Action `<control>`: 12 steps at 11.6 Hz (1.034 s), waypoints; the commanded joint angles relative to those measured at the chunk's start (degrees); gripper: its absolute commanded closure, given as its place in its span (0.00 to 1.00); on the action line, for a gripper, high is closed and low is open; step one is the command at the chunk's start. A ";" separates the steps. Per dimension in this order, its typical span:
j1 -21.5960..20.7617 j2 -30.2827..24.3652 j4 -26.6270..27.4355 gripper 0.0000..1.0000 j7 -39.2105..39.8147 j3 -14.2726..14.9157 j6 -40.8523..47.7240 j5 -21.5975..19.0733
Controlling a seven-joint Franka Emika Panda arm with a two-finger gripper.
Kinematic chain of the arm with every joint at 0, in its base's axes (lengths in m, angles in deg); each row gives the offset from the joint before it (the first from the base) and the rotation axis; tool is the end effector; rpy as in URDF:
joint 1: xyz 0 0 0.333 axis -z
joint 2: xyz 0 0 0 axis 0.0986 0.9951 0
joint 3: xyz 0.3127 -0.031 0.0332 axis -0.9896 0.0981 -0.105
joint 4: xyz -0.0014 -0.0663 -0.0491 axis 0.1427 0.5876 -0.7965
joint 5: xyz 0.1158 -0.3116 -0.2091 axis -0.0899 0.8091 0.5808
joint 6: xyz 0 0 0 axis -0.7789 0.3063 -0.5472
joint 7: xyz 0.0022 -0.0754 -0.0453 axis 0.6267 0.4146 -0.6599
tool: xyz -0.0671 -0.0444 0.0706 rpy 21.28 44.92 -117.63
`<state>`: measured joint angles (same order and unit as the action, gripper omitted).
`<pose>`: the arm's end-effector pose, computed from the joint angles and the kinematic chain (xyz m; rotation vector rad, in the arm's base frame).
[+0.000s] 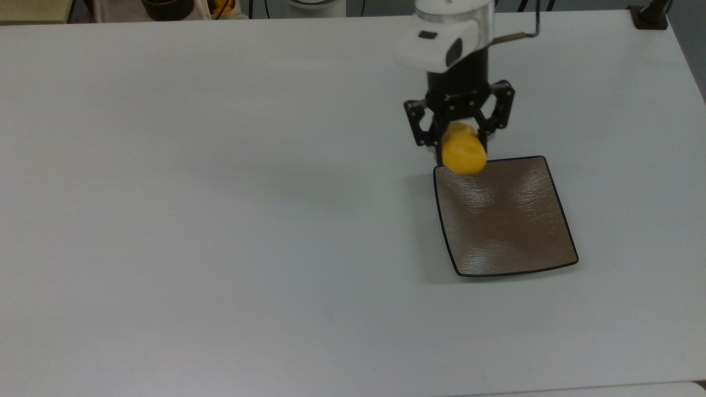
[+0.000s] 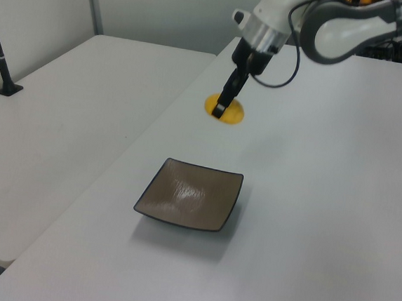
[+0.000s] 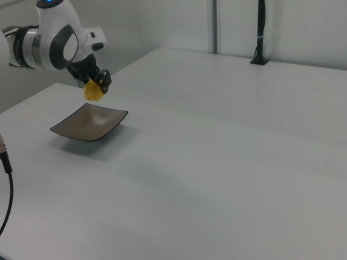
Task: Put potatoes on a ceramic plate
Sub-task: 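Lift the held potato and carry it over the brown plate, then lower the potato onto the plate and open the gripper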
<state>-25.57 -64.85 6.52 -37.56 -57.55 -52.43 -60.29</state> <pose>0.6391 0.2801 0.4993 -2.8809 -0.3160 -0.6499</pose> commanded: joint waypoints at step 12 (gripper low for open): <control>-6.72 16.82 -1.59 0.33 -1.93 0.29 -19.46 1.30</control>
<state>-31.51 -48.77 6.29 -38.45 -57.64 -71.16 -60.22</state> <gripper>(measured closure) 0.379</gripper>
